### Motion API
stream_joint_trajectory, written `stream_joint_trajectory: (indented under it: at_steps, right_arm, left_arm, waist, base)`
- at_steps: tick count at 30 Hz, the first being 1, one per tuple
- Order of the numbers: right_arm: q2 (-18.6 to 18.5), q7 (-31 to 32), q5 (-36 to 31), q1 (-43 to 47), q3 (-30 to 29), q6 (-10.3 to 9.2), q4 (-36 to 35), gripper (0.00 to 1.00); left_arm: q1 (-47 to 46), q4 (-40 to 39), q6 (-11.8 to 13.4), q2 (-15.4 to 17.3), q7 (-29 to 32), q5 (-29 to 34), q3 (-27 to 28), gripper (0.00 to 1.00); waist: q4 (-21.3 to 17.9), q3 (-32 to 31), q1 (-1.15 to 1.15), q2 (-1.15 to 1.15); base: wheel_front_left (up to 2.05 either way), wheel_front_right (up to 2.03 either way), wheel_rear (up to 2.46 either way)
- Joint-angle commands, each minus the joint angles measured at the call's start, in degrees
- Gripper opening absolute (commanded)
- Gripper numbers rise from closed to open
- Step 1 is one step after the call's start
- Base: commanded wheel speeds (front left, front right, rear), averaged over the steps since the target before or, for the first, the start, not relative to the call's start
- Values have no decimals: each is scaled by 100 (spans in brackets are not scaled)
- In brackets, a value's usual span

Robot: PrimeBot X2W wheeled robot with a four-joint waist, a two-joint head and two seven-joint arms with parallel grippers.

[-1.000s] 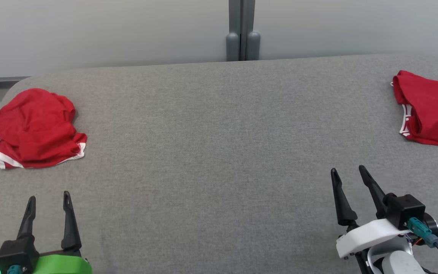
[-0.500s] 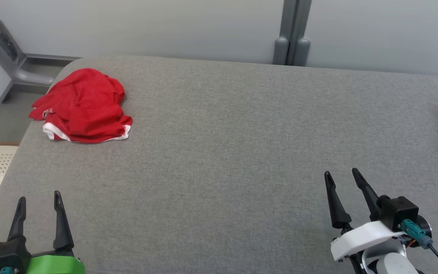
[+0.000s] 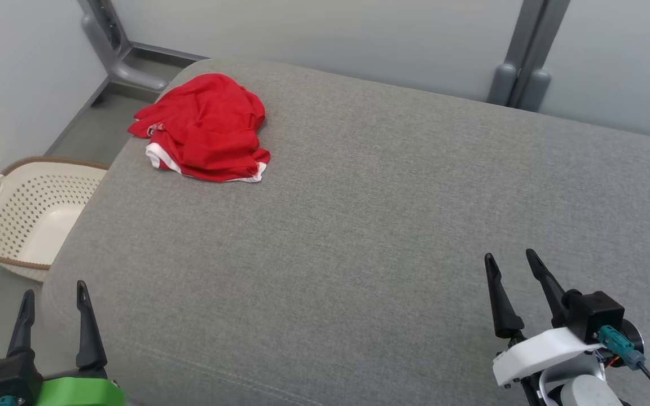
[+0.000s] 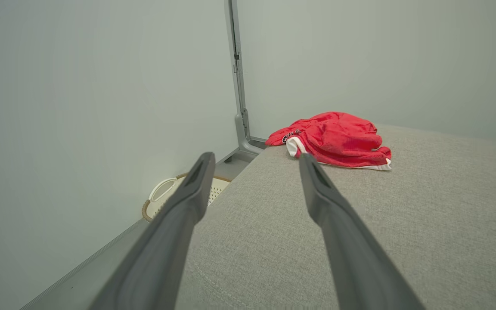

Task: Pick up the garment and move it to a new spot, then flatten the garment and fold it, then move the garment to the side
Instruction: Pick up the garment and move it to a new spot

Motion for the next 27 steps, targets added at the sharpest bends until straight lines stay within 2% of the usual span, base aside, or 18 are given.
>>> stream_joint_trajectory:
  at_steps: [1,8,15,21,27]
  right_arm:
    - [4,-14,-39,66,-10,-7,-27,100]
    - [16,-14,-73,73,-9,-7,-58,100]
    - [4,-14,-96,26,17,-7,-90,100]
    - [-63,-14,-142,-142,25,-7,-180,100]
    - [-260,-14,-246,-511,62,-7,-360,100]
  left_arm:
    - [76,-32,33,0,0,2,32,100]
    - [114,-85,45,-7,0,-31,61,100]
    - [48,-87,91,-12,0,-76,95,100]
    - [-362,-103,63,21,0,-150,159,100]
    - [-1352,53,10,296,0,-288,447,100]
  waist:
    - [252,41,0,0]
    - [416,78,0,0]
    - [373,137,0,0]
    - [181,318,0,0]
    - [-236,767,0,0]
  base:
    - [0,0,0]
    - [0,0,0]
    - [0,0,0]
    - [0,0,0]
    - [0,0,0]
